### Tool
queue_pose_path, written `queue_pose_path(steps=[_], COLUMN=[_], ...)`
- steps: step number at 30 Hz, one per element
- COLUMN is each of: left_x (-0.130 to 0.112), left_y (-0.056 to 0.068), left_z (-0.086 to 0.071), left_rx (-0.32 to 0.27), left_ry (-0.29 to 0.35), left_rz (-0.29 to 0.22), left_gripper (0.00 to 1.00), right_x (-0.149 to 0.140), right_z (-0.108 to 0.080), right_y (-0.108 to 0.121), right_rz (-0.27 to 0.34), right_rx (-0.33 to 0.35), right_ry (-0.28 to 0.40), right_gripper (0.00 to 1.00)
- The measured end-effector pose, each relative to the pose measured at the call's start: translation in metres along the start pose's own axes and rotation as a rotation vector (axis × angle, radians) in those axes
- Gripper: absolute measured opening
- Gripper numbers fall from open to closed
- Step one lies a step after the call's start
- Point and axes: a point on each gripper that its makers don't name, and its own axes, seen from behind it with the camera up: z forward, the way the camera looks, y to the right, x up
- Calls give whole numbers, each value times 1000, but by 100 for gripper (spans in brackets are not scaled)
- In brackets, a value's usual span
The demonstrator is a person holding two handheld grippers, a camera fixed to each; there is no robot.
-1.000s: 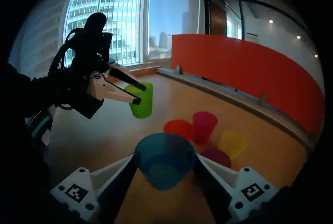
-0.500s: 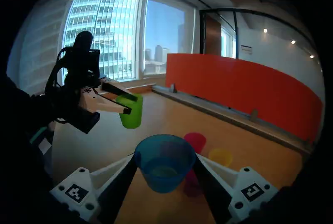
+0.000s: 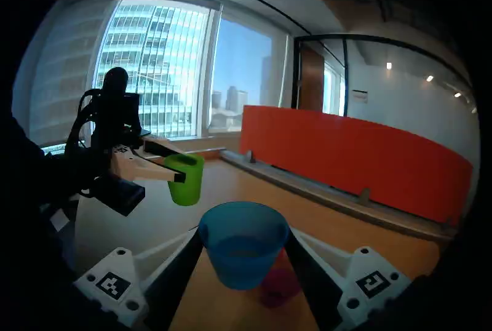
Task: Pour water
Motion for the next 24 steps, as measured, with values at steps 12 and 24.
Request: queue_pose_path(steps=[12,24], left_x=[26,27], left_y=[17,25], left_z=[-6,-6], left_rx=[-34,-45], left_ry=[72,76], left_rz=[-15,9], left_gripper=[90,90], right_x=[26,31], right_z=[-4,-5], right_y=[7,7], right_rz=[20,14], right_rx=[-11,-2], right_ry=[78,81], right_gripper=[92,92])
